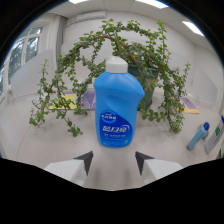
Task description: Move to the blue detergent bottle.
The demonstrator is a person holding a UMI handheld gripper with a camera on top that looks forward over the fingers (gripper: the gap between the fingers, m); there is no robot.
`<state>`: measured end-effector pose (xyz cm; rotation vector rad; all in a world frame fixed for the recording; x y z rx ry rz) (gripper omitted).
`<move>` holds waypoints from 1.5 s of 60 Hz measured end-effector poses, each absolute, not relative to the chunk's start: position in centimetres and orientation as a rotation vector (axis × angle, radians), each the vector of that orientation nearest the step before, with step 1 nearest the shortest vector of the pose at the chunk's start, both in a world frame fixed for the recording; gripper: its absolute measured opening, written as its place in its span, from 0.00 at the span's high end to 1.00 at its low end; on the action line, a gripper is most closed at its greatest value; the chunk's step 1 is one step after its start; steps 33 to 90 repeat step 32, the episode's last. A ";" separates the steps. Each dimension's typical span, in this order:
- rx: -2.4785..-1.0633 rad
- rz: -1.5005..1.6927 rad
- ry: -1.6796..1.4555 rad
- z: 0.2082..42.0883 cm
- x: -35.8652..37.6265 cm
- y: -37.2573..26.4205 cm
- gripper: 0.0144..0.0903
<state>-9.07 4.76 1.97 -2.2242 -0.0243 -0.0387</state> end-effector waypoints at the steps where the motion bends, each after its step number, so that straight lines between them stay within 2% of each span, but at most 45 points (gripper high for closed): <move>1: -2.225 -0.039 -0.025 1.9 -9.1 4.8 0.08; 90: -2.239 -0.034 -0.005 1.4 -9.0 5.2 0.08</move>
